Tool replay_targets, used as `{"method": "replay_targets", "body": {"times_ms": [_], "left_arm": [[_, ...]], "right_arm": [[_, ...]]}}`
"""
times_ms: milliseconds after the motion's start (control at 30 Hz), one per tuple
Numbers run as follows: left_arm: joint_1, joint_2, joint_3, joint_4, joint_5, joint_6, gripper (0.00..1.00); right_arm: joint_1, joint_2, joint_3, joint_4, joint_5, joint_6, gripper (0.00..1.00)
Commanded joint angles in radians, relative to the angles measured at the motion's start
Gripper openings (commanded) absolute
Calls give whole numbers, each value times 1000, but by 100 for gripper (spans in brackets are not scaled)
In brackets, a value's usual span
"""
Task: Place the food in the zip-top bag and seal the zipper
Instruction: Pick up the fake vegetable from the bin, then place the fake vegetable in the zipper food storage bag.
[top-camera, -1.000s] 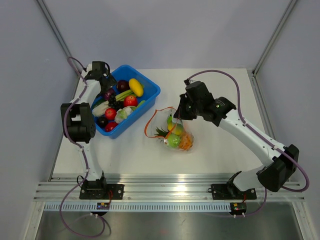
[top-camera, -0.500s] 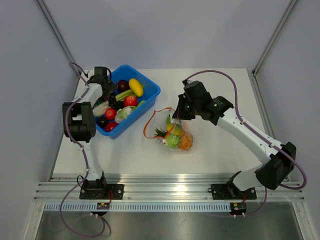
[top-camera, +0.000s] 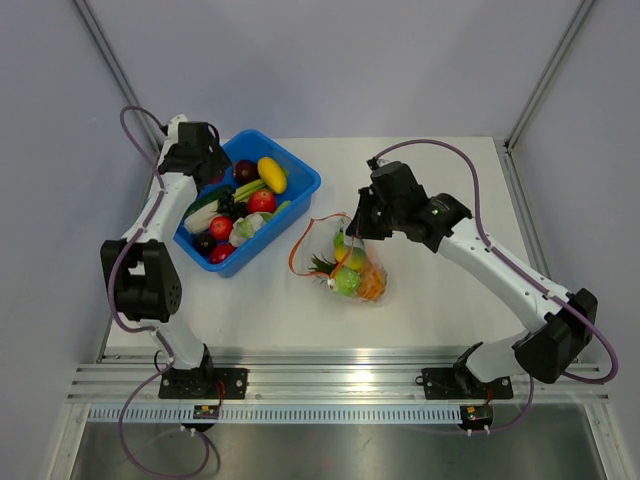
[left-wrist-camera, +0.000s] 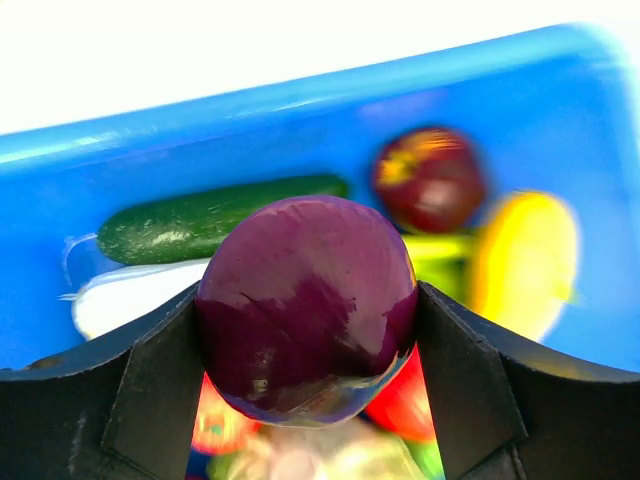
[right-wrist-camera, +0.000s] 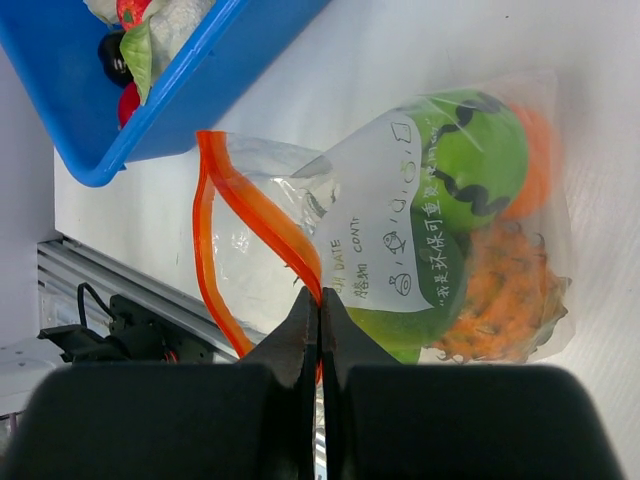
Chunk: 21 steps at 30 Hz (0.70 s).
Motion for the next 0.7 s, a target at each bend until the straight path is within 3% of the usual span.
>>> {"method": "replay_targets", "body": {"times_ms": [0, 200, 467, 567, 667], "left_arm": [[-42, -241, -37, 50, -23, 73, 57], [-154, -447, -68, -60, 83, 187, 45], [-390, -681, -181, -175, 296, 221, 43], [-451, -699, -242, -156, 476, 187, 42], [-519, -704, -319, -69, 534, 146, 41]], "right_arm": [[5, -38, 24, 16, 18, -15, 0], [5, -35, 44, 31, 23, -25, 0], [5, -16, 65, 52, 12, -24, 0], [5, -24, 62, 54, 12, -16, 0], [3, -45, 53, 58, 7, -1, 0]]}}
